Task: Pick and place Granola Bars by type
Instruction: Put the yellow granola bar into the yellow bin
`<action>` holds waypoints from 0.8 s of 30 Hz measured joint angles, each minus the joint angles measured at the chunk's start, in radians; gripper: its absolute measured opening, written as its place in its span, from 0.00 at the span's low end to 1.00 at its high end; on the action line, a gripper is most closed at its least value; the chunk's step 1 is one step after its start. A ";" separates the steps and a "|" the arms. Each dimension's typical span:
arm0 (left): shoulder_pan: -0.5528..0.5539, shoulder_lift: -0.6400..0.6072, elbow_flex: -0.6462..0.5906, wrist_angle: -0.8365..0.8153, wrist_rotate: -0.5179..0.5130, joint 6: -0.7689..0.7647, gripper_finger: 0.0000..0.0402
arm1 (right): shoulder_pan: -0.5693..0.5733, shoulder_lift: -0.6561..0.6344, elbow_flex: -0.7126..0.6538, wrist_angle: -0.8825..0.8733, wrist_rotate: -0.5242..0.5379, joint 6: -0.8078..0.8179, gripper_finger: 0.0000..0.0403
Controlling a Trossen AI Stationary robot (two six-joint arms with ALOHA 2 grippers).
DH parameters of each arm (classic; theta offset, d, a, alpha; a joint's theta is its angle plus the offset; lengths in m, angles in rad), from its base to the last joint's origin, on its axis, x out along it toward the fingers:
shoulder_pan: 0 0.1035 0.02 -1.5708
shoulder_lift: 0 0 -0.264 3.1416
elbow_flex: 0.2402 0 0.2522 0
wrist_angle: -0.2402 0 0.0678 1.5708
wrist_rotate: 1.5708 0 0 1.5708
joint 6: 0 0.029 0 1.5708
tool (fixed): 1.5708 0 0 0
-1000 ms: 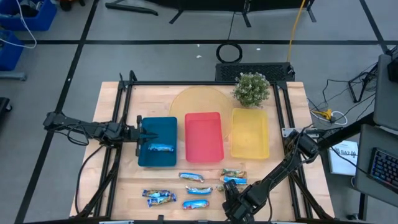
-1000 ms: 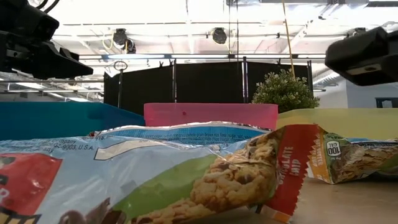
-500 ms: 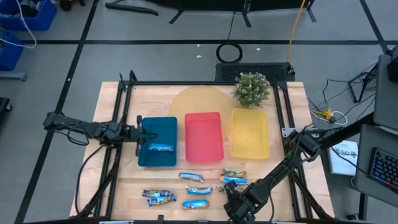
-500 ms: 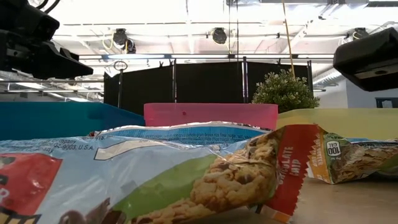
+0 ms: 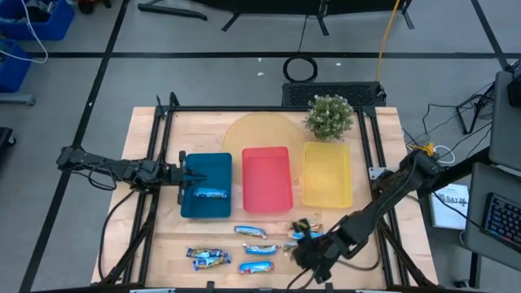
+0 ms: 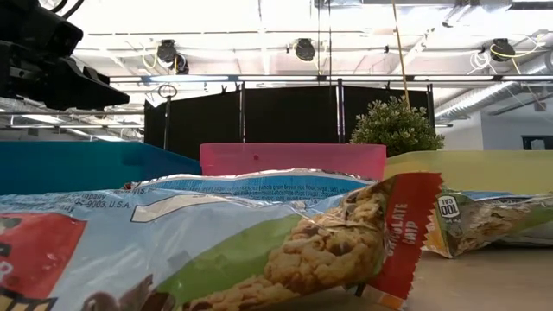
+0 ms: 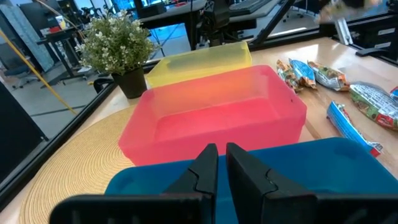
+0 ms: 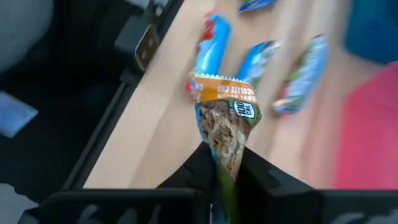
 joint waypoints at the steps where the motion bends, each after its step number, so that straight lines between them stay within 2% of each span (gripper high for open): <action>1: 0.000 0.000 0.000 0.000 0.000 0.000 0.10 | -0.002 -0.036 -0.005 -0.017 0.025 0.003 0.06; 6: 0.000 0.000 0.000 0.000 0.000 0.000 0.10 | -0.045 -0.263 -0.111 -0.012 0.160 0.070 0.05; 10: 0.000 0.000 0.000 -0.001 0.000 0.001 0.10 | -0.081 -0.449 -0.267 0.002 0.248 0.155 0.08; 18: 0.000 0.000 0.000 -0.007 0.000 0.008 0.10 | -0.131 -0.768 -0.669 0.092 0.326 0.230 0.04; 24: 0.000 0.000 0.000 -0.007 0.000 0.006 0.10 | -0.206 -0.918 -0.895 0.250 0.325 0.194 0.06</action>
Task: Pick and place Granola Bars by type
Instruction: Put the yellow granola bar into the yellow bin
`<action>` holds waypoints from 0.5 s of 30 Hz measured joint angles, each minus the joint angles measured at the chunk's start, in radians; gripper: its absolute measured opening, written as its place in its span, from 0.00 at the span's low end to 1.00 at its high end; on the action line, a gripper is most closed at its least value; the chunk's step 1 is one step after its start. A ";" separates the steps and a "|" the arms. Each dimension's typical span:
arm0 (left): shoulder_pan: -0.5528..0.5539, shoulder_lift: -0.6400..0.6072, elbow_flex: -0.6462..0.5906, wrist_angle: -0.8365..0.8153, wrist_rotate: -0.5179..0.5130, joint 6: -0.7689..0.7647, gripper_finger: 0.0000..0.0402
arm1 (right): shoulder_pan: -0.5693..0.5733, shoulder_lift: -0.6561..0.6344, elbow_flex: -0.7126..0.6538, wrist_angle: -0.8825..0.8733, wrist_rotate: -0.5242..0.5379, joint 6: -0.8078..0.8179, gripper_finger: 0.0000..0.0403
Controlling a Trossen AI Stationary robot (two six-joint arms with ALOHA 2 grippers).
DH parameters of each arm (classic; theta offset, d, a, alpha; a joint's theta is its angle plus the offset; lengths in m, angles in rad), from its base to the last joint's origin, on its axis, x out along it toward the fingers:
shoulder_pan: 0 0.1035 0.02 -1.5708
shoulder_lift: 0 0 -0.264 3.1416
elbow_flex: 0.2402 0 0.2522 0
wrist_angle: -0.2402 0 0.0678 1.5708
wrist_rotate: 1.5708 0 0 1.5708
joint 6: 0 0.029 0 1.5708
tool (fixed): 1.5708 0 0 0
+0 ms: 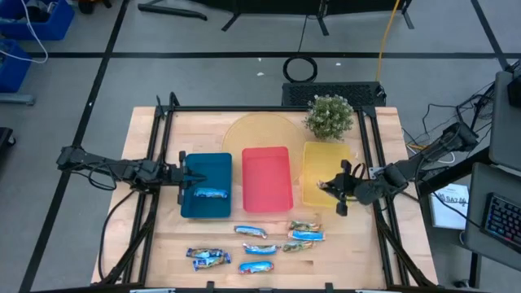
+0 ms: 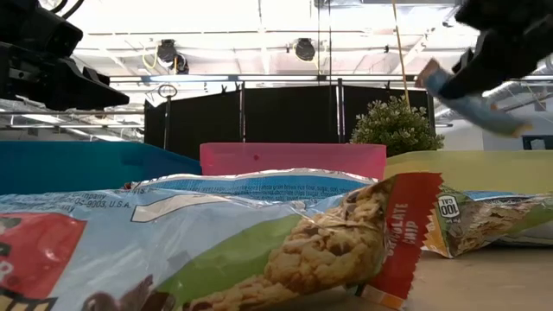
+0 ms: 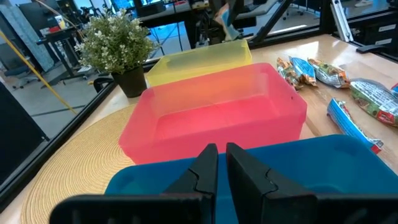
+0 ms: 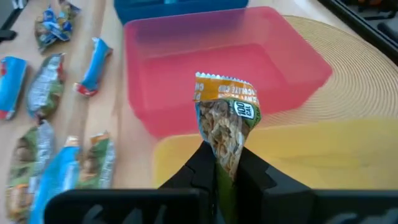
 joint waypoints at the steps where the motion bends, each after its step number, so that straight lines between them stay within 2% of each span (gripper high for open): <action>1: 0.000 0.000 0.000 0.000 0.000 0.000 0.10 | -0.006 -0.015 -0.021 0.017 -0.001 -0.013 0.06; 5: 0.000 0.000 0.000 0.000 0.000 0.001 0.10 | -0.012 -0.068 -0.066 0.069 -0.004 -0.103 0.04; 15: 0.000 0.000 0.000 0.000 0.000 -0.009 0.10 | -0.034 -0.282 -0.068 -0.047 0.003 -0.253 0.04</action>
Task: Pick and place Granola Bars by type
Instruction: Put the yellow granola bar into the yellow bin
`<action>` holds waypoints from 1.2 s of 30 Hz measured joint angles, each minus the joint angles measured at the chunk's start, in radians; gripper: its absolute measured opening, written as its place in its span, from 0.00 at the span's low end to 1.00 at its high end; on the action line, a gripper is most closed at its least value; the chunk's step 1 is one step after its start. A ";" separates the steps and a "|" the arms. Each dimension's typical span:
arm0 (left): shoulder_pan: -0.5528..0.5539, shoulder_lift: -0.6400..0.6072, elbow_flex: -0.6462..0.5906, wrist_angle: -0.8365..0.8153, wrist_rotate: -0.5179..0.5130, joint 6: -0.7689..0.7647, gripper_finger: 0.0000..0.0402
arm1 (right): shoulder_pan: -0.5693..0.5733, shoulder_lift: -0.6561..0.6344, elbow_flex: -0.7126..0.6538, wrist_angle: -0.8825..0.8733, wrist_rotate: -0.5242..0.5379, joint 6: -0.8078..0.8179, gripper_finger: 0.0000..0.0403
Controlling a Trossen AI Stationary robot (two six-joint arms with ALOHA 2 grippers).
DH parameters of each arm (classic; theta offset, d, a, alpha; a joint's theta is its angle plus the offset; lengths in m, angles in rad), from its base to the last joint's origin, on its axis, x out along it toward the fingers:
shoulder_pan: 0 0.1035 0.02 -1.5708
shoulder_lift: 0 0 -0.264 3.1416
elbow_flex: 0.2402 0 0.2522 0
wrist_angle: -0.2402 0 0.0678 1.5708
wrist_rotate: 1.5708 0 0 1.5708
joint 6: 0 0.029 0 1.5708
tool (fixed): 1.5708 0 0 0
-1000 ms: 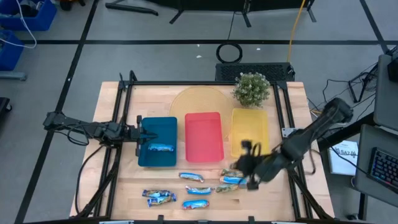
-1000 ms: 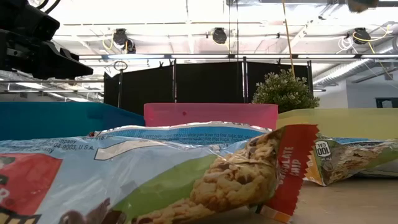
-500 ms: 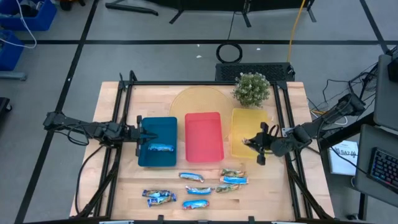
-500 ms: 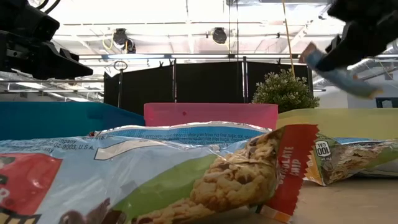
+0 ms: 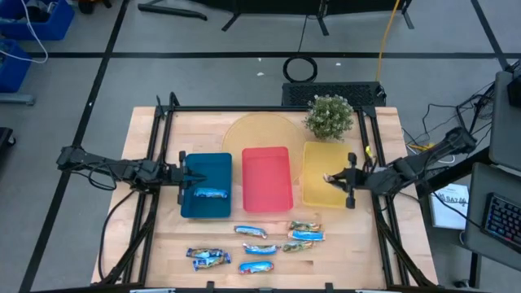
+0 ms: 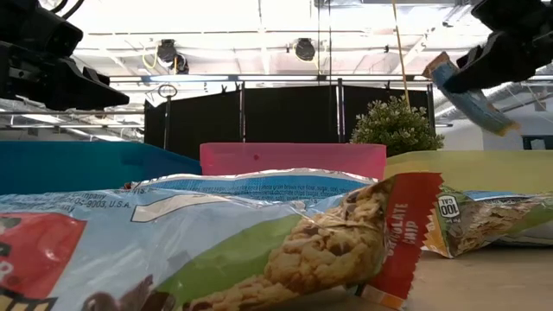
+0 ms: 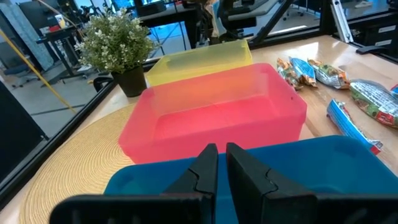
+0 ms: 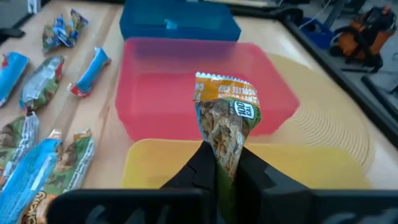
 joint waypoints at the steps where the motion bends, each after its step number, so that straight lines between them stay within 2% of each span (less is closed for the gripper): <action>1: 0.000 0.000 0.000 0.000 0.000 -0.005 0.10 | -0.003 -0.021 0.000 -0.010 0.000 -0.008 0.04; 5: 0.000 0.000 0.000 0.000 0.000 -0.027 0.10 | -0.012 -0.093 0.000 -0.071 -0.002 -0.020 0.04; 8: 0.000 0.000 0.000 0.000 0.000 -0.033 0.10 | -0.025 -0.120 0.000 -0.052 -0.002 -0.026 0.05; 14: 0.000 0.000 0.000 0.000 0.000 -0.053 0.10 | -0.062 -0.064 0.053 0.009 -0.006 -0.060 0.04; 20: 0.000 0.000 0.000 0.000 0.000 -0.063 0.10 | -0.138 0.171 0.246 -0.106 -0.084 -0.040 0.04; 27: 0.000 0.000 0.000 0.000 -0.001 -0.117 0.10 | -0.306 0.556 0.501 -0.516 -0.187 0.054 0.04; 31: 0.000 0.000 0.000 0.000 -0.001 -0.118 0.10 | -0.398 0.717 0.547 -0.594 -0.272 0.042 0.04; 36: 0.000 0.000 0.000 0.000 -0.001 -0.106 0.10 | -0.470 0.860 0.534 -0.548 -0.382 -0.010 0.04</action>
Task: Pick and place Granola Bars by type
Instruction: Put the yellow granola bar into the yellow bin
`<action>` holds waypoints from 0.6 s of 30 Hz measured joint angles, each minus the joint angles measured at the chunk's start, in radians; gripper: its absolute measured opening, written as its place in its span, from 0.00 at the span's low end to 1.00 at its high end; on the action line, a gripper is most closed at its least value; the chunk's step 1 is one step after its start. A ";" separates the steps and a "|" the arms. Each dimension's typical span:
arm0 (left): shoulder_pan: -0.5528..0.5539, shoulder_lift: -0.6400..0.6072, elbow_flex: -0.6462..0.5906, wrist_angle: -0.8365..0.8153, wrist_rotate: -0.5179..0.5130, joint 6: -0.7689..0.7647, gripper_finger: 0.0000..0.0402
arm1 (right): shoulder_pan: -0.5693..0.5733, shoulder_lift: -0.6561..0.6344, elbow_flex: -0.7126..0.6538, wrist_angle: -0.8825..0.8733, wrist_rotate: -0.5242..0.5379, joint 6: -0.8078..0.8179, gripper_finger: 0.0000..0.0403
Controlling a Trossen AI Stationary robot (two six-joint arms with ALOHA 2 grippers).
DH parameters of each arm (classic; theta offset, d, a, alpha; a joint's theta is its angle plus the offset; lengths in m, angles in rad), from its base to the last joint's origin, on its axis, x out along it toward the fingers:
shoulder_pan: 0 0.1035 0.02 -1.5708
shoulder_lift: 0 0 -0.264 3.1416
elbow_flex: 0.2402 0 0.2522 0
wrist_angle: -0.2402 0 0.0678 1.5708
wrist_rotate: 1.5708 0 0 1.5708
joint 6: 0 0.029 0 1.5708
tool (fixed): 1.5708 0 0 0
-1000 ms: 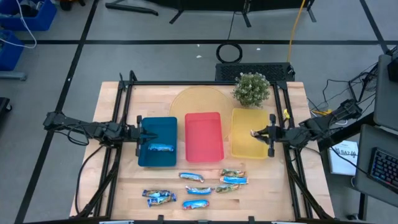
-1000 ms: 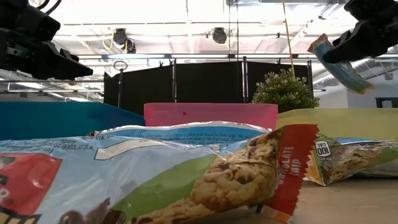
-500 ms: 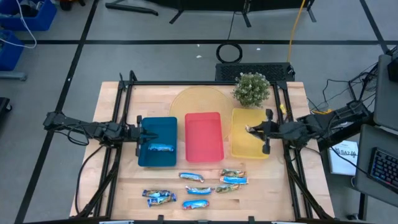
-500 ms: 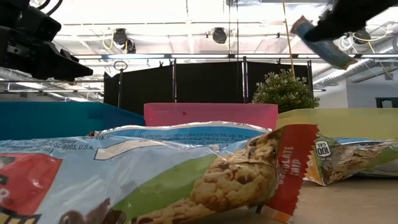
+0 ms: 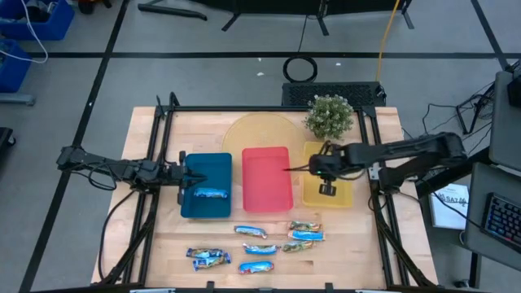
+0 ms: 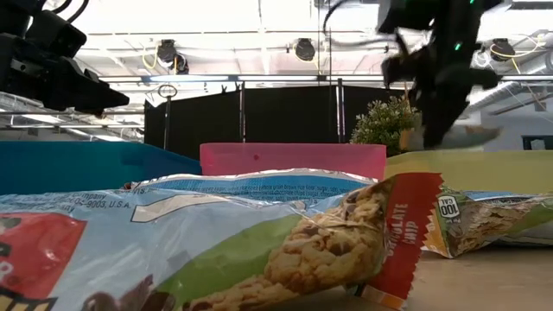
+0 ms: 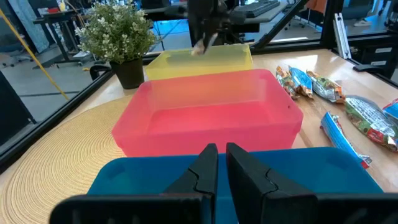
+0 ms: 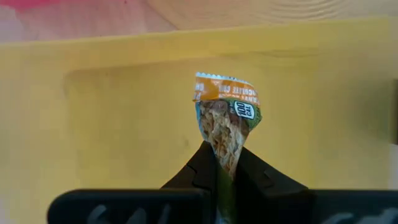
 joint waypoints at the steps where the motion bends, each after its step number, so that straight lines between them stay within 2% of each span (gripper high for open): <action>1: 0.000 0.000 0.000 0.000 0.000 0.000 0.10 | -0.007 0.023 -0.008 0.023 -0.015 -0.014 0.04; 7: 0.000 0.000 0.000 -0.001 0.000 0.005 0.10 | -0.047 0.090 -0.073 0.186 -0.095 -0.071 0.04; 18: 0.000 0.000 0.000 -0.045 0.000 0.017 0.10 | -0.091 0.095 -0.215 0.253 -0.107 -0.066 0.04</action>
